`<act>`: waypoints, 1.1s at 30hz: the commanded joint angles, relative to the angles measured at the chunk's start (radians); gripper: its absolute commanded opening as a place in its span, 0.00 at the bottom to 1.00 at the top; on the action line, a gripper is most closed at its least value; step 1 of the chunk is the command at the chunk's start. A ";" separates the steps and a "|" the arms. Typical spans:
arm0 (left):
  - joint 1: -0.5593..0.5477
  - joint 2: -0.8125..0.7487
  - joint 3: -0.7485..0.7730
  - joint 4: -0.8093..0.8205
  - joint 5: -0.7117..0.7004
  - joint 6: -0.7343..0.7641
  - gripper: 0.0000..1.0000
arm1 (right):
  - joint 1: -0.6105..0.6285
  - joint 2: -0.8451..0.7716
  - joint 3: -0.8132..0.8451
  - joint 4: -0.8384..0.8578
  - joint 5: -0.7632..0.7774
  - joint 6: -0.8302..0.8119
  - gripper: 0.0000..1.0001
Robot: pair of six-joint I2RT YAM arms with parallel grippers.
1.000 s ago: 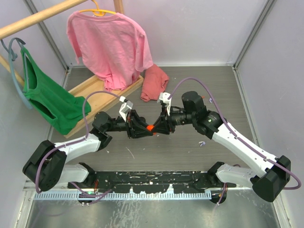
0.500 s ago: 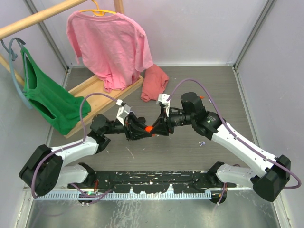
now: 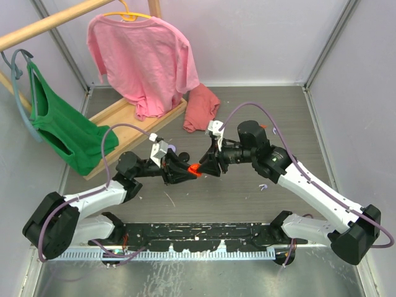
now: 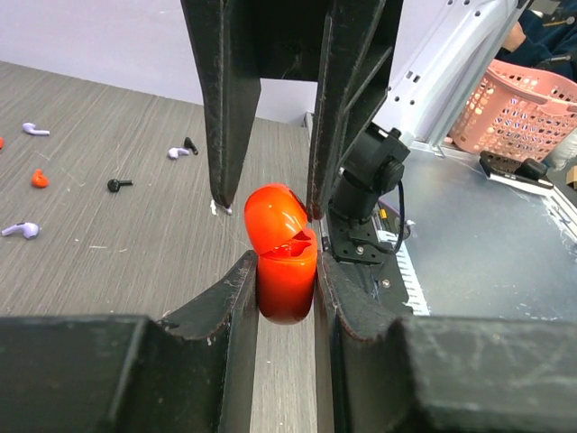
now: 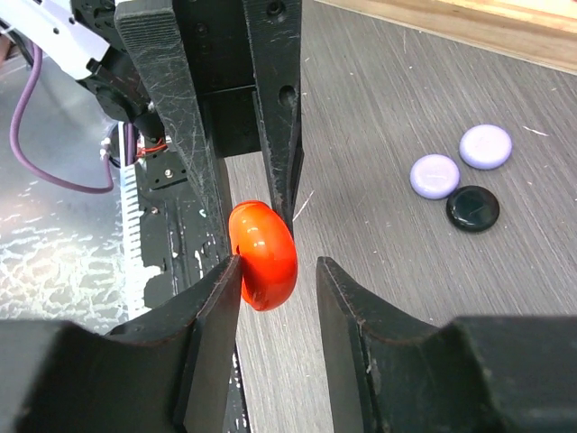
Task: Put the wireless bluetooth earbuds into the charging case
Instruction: Open the charging case.
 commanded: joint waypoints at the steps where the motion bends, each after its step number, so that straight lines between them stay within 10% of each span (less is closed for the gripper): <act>1: -0.011 -0.028 -0.004 0.036 0.004 0.049 0.02 | -0.003 -0.029 0.014 0.034 0.062 -0.009 0.45; 21: -0.011 -0.085 -0.074 -0.040 -0.200 0.183 0.03 | -0.004 0.009 0.047 0.009 0.169 0.038 0.56; 33: -0.010 -0.226 -0.144 -0.132 -0.440 0.235 0.02 | -0.067 0.105 0.072 -0.069 0.674 0.159 0.66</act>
